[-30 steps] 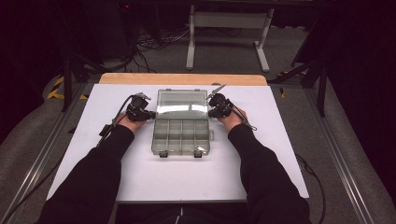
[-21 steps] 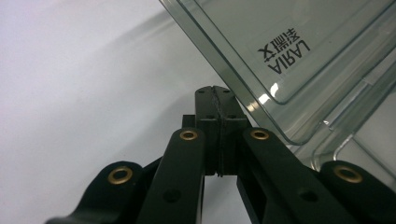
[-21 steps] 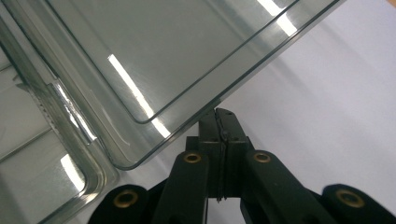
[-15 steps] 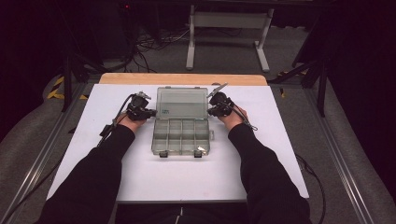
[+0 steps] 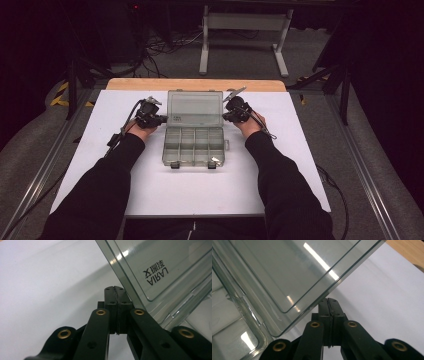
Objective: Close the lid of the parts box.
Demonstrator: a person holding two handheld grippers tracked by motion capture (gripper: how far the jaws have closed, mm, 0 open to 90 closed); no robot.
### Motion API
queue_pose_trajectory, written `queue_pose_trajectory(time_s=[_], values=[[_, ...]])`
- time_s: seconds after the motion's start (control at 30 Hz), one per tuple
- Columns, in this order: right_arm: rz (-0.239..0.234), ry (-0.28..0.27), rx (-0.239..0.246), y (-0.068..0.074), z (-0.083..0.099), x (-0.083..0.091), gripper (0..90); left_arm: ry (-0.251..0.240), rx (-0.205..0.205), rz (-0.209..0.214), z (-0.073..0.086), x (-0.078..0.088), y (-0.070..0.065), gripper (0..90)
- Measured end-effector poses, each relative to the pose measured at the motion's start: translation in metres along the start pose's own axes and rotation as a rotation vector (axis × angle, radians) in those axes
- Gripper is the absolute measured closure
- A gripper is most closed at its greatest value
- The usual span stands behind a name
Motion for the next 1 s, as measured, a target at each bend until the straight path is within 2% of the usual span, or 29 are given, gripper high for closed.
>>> queue_pose_trajectory(time_s=[0.23, 0.43, 0.67, 0.9, 1.0], values=[[0.003, -0.016, 0.003, 0.000, -0.002, 0.004, 90.0, -0.012, -0.004, -0.006, -0.001, 0.002, 0.000, 89.7], [-0.001, -0.033, -0.006, 0.000, -0.003, 0.007, 90.0, -0.021, 0.008, -0.002, -0.002, 0.005, 0.000, 89.7], [-0.008, -0.051, -0.006, 0.000, -0.003, 0.011, 90.0, -0.030, -0.004, -0.013, -0.003, 0.008, -0.001, 89.7], [-0.014, -0.068, -0.006, 0.001, -0.004, 0.016, 90.0, -0.038, 0.010, 0.004, -0.004, 0.011, -0.001, 89.5], [-0.019, -0.073, -0.005, 0.001, -0.004, 0.018, 90.0, -0.040, 0.003, 0.007, -0.004, 0.013, -0.002, 89.5]])
Point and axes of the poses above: each handheld gripper's, and its own axes: x roughly backward along the jaws, z roughly out of its underside, y roughly to its left, the point moved 1 cm from there along -x, roughly forward along the jaws, and after that the axes turned 10 degrees about -x, right-handed, at the moved point
